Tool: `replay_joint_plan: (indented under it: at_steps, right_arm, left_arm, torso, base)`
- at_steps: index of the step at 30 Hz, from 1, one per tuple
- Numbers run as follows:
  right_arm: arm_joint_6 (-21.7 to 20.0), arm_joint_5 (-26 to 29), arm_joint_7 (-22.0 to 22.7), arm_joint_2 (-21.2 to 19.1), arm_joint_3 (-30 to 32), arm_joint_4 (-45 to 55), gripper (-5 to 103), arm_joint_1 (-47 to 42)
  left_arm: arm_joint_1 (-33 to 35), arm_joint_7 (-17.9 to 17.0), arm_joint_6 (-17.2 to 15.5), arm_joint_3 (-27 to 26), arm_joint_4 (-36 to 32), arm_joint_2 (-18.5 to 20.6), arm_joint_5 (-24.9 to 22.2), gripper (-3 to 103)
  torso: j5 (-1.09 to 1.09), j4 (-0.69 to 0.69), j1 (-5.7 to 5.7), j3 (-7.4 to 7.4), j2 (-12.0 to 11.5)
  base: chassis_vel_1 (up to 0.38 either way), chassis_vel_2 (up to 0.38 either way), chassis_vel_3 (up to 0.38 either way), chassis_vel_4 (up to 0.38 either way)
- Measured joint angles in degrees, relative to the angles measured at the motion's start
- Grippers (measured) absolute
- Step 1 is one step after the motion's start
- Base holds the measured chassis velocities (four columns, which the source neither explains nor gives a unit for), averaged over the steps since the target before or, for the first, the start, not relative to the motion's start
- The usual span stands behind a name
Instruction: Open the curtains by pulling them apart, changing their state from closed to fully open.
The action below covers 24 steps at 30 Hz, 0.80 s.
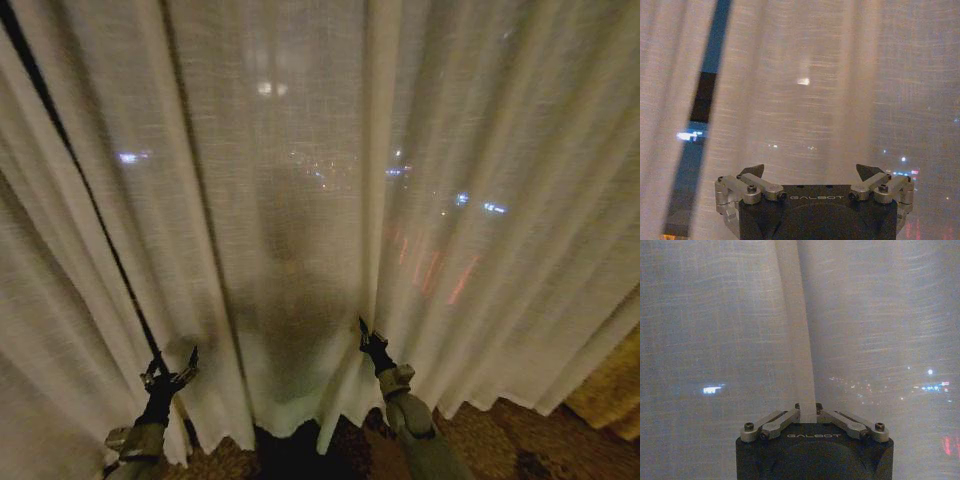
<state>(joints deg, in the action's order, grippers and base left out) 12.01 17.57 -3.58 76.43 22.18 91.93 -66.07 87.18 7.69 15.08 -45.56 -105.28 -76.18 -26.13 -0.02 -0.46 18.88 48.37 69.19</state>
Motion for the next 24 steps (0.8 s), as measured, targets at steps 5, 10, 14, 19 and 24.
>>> replay_joint_plan:
  at_steps: [5, 10, 14, 19, 24]
  right_arm:
    - [0.2, 0.1, 0.0, -0.2, 0.4, -0.1, 0, -0.2]
    - [0.5, 0.1, -0.1, -0.3, 0.7, -0.1, 0, -0.8]
    - [0.5, 0.1, -0.1, -0.4, 1.0, -0.1, 0, -0.9]
    - [0.5, 0.1, -0.1, -0.4, 1.2, -0.1, 0, -0.9]
    - [0.5, 0.1, -0.2, 0.0, 1.2, -0.4, 0, -0.8]
  left_arm:
    - [0.0, 0.0, 0.0, 0.0, 0.0, 0.0, 0.0, 100]
    - [0.0, 0.0, 0.0, 0.0, 0.0, 0.0, 0.0, 100]
    - [0.0, 0.0, 0.0, 0.0, 0.0, 0.0, 0.0, 100]
    - [0.0, 0.0, 0.0, 0.0, 0.0, 0.0, 0.0, 100]
    - [0.0, 0.0, 0.0, 0.0, 0.0, 0.0, 0.0, 100]
  torso:
    - [0.00, 0.00, 0.00, 0.00, 0.0]
    - [0.00, 0.01, 0.00, 0.00, 0.0]
    - [0.03, 0.00, 0.00, 0.00, 0.0]
    - [0.01, 0.00, 0.00, 0.00, 0.0]
    - [0.02, 0.00, 0.00, 0.01, 0.0]
  base:
    - [-0.326, -0.326, 0.345, 0.326]
    - [-0.365, -0.356, 0.367, 0.360]
    - [-0.354, -0.362, 0.348, 0.362]
    - [-0.348, -0.355, 0.346, 0.348]
    - [-0.359, -0.331, 0.362, 0.346]
